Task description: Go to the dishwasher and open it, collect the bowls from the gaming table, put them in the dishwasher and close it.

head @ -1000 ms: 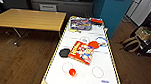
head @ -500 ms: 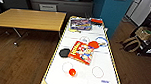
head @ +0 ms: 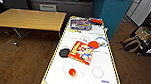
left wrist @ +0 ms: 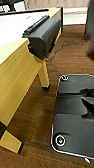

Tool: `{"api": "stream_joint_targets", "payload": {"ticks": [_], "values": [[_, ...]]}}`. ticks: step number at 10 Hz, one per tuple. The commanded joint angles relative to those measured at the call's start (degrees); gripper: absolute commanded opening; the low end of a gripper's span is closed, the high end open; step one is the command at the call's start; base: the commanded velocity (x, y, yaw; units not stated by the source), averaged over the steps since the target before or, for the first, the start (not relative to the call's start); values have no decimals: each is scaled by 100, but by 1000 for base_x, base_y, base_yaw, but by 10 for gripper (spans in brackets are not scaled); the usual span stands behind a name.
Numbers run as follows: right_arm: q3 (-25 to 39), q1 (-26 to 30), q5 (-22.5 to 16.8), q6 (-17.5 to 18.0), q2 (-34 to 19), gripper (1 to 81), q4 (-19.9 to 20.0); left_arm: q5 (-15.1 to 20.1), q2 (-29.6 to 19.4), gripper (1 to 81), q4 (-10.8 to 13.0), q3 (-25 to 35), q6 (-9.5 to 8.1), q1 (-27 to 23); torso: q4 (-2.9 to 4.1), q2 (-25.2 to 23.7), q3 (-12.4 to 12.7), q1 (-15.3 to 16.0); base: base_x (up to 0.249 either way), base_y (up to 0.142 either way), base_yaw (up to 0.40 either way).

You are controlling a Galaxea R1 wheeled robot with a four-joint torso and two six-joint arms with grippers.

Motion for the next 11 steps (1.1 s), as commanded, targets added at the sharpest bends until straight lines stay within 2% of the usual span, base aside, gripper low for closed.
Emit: {"api": "stream_joint_targets", "payload": {"ticks": [1, 2, 3, 4, 6, 8, 9, 11], "values": [[-347, -23, -173, 49, 33, 10, -574, 209, -803, 811, 2, 1105, -1128, -1112, 0, 0, 0, 0, 0, 0, 0], [-390, -14, -190, 58, 104, 10, -591, 288, -864, 811, -163, 1246, -1332, -1412, 0, 0, 0, 0, 0, 0, 0], [-409, 13, -190, 58, 121, 10, -591, 445, -961, 811, -357, 1430, -1350, -1763, 0, 0, 0, 0, 0, 0, 0], [-382, 39, -208, 58, 121, 10, -591, 744, -1067, 811, -507, 1572, -1350, -2158, 0, 0, 0, 0, 0, 0, 0], [-426, 83, -286, 58, 253, 10, -600, 1307, -1093, 811, -859, 1538, -1359, -2940, 0, 0, 0, 0, 0, 0, 0], [-514, 161, -541, 58, 411, 10, -644, 1834, -1024, 811, -1131, 1485, -1368, -3625, 0, 0, 0, 0, 0, 0, 0], [-549, 206, -691, 58, 517, 10, -653, 2178, -918, 811, -1237, 1379, -1386, -3960, 0, 0, 0, 0, 0, 0, 0], [-610, 267, -989, 58, 683, 10, -653, 2793, -559, 811, -1290, 1019, -1561, -4392, 0, 0, 0, 2, 0, 0, 0]]}}
